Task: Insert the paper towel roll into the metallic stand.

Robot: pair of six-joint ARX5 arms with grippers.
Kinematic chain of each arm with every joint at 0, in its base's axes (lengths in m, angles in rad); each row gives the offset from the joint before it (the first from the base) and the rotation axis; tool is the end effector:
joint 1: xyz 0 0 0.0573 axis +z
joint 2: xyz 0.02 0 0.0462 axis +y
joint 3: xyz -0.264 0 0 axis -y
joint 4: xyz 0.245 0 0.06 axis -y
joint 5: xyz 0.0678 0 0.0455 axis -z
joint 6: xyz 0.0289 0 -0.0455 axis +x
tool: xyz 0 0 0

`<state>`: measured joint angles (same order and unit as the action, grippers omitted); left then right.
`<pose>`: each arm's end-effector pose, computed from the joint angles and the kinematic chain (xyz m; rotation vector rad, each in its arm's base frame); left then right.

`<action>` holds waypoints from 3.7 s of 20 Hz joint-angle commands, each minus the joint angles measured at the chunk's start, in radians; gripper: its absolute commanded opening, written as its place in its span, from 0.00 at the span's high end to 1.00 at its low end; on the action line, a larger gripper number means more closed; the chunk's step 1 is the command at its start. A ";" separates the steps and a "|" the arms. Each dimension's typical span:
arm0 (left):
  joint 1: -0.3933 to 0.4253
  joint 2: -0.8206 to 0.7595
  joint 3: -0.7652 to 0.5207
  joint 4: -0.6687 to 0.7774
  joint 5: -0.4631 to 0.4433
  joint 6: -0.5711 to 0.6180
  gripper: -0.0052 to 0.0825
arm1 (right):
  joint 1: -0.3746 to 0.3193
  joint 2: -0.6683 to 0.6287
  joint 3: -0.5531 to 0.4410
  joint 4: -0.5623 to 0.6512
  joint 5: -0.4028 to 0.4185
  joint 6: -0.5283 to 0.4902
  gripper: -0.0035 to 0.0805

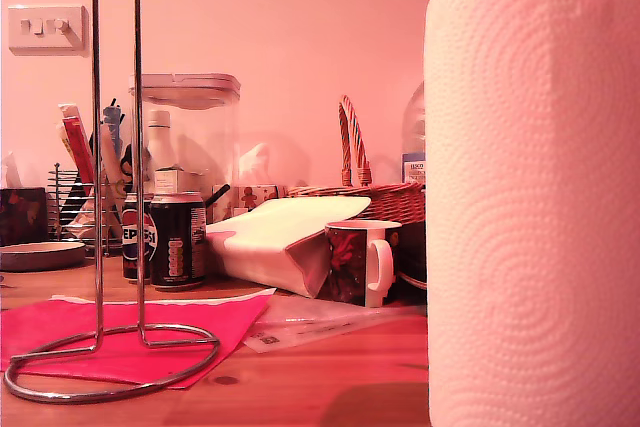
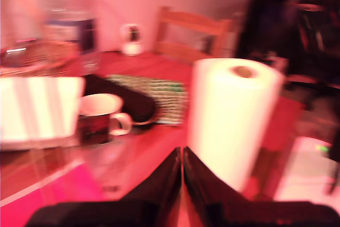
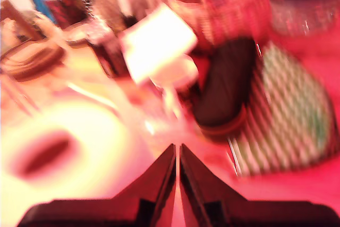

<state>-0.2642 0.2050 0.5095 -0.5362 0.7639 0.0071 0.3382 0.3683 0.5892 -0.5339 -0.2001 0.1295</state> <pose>0.0561 -0.0359 0.2676 -0.0534 0.2310 -1.0241 0.0840 0.0356 0.2812 0.1035 0.3501 0.5125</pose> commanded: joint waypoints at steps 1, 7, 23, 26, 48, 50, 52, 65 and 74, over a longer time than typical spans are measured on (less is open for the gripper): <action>-0.018 0.005 -0.014 0.008 0.025 0.014 0.96 | 0.014 0.059 0.088 -0.083 -0.011 -0.004 0.96; -0.103 0.006 -0.014 0.006 0.068 0.056 0.96 | 0.061 0.347 0.444 -0.430 -0.029 0.069 0.96; -0.230 0.070 -0.014 0.043 0.006 0.053 0.96 | 0.232 0.837 0.882 -0.833 -0.024 0.238 0.45; -0.230 0.069 -0.014 0.043 0.002 0.053 0.96 | 0.237 0.861 0.882 -0.832 0.008 0.155 0.45; -0.230 0.069 -0.014 0.043 -0.026 0.053 0.96 | 0.218 0.899 0.756 -0.840 0.103 0.106 0.45; -0.230 0.069 -0.014 0.043 -0.037 0.053 0.96 | 0.222 0.899 0.752 -0.840 0.101 0.106 0.45; -0.230 0.069 -0.014 0.043 -0.040 0.053 0.96 | 0.231 0.899 0.752 -0.840 0.098 0.106 0.45; -0.230 0.069 -0.014 0.039 -0.040 0.053 0.96 | 0.283 0.955 0.752 -0.840 0.095 0.106 0.46; -0.230 0.069 -0.014 0.037 -0.066 0.053 0.96 | 0.284 0.955 0.753 -0.838 0.106 0.075 0.97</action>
<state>-0.4904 0.2707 0.5095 -0.5014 0.7044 0.0589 0.6170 1.3262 1.3582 -1.3754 -0.0902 0.2115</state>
